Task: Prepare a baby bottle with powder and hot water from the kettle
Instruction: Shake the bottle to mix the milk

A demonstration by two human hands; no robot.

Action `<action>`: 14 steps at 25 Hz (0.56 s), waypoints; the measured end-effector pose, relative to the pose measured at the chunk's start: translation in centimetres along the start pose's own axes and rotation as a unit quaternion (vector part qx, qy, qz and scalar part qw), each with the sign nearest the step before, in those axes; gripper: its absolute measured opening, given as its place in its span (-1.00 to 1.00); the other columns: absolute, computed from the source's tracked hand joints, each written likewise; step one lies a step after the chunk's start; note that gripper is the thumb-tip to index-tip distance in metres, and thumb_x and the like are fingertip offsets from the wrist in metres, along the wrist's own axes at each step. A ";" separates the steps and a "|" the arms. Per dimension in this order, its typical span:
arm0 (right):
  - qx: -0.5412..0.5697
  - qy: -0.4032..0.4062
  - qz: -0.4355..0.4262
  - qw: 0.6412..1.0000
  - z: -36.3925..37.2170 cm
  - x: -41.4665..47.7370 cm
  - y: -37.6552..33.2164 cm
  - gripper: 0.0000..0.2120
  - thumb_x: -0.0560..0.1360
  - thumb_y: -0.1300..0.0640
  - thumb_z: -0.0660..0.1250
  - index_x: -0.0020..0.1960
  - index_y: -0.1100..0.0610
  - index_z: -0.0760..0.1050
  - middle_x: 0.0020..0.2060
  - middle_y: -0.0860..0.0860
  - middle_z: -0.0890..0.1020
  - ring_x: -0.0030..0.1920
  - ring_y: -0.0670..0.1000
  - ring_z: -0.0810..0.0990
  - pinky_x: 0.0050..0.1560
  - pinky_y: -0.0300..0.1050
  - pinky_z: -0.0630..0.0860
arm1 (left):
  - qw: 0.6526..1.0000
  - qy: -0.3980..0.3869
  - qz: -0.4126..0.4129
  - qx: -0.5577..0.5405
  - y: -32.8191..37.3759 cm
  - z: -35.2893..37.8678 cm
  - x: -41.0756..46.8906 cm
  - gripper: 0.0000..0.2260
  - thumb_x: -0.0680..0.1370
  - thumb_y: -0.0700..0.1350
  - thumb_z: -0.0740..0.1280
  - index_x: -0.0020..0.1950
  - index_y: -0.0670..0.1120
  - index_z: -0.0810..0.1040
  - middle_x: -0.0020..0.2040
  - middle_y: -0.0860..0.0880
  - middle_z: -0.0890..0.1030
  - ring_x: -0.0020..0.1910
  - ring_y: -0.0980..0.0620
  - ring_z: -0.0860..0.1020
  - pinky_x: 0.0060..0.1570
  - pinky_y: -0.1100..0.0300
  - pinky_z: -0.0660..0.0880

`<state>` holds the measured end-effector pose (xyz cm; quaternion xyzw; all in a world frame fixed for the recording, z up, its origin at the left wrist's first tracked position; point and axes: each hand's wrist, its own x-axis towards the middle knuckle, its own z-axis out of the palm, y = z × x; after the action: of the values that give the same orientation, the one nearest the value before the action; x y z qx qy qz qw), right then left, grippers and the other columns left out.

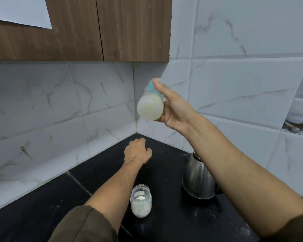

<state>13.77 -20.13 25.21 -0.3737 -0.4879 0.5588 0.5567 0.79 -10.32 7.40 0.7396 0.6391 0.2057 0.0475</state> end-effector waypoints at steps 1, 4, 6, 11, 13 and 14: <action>0.010 0.016 -0.028 0.999 0.0 0.2 -0.1 -0.51 0.57 -0.18 0.43 0.36 0.08 0.49 0.06 0.16 0.72 -0.08 0.11 0.76 -0.12 0.04 0.73 | 1.000 0.001 0.000 0.000 -0.1 -0.1 0.0 -0.55 0.62 0.04 0.31 0.50 -0.02 0.45 0.37 -0.05 0.55 0.34 -0.08 0.50 0.24 -0.04 0.53; 0.225 0.167 -0.121 0.952 -0.8 1.5 0.0 -0.41 0.55 -0.09 0.50 0.47 0.06 0.36 0.22 0.20 0.65 0.01 0.17 0.77 -0.12 0.08 0.73 | 1.000 0.002 -0.003 0.002 -0.4 0.2 -0.1 -0.56 0.62 0.03 0.30 0.49 -0.03 0.45 0.37 -0.05 0.55 0.34 -0.08 0.50 0.25 -0.03 0.52; 0.243 0.193 -0.166 0.936 -1.1 1.8 0.4 -0.36 0.56 -0.07 0.50 0.52 0.01 0.30 0.22 0.15 0.63 0.02 0.14 0.77 -0.14 0.04 0.71 | 1.000 0.002 -0.008 0.002 -0.6 0.3 -0.1 -0.56 0.62 0.03 0.30 0.49 -0.03 0.46 0.36 -0.05 0.55 0.33 -0.08 0.50 0.24 -0.03 0.52; 0.033 0.097 -0.229 0.968 -0.5 0.8 1.4 -0.38 0.59 -0.01 0.47 0.57 -0.01 0.31 0.17 0.14 0.62 0.00 0.09 0.73 -0.19 -0.05 0.66 | 1.000 -0.003 -0.004 0.001 -0.3 0.3 0.5 -0.55 0.62 0.04 0.31 0.50 -0.02 0.45 0.35 -0.04 0.56 0.31 -0.06 0.51 0.24 -0.03 0.54; 0.180 0.181 -0.226 0.940 -0.8 1.3 0.7 -0.38 0.57 -0.06 0.48 0.54 -0.01 0.32 0.21 0.14 0.64 0.05 0.12 0.75 -0.17 -0.03 0.68 | 1.000 0.002 0.001 0.001 -0.1 0.3 0.6 -0.55 0.62 0.03 0.30 0.50 -0.03 0.45 0.35 -0.04 0.56 0.32 -0.07 0.51 0.24 -0.04 0.54; 0.233 0.204 -0.223 0.924 -0.8 1.4 0.4 -0.39 0.57 -0.07 0.49 0.53 -0.02 0.32 0.23 0.15 0.64 0.09 0.14 0.75 -0.15 -0.01 0.69 | 1.000 0.003 0.001 0.002 -0.1 0.4 0.6 -0.55 0.62 0.03 0.30 0.50 -0.03 0.45 0.36 -0.04 0.56 0.32 -0.07 0.51 0.24 -0.03 0.53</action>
<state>14.26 -18.59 24.78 -0.2211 -0.2903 0.4302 0.8257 0.88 -9.64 7.11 0.7397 0.6389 0.2066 0.0436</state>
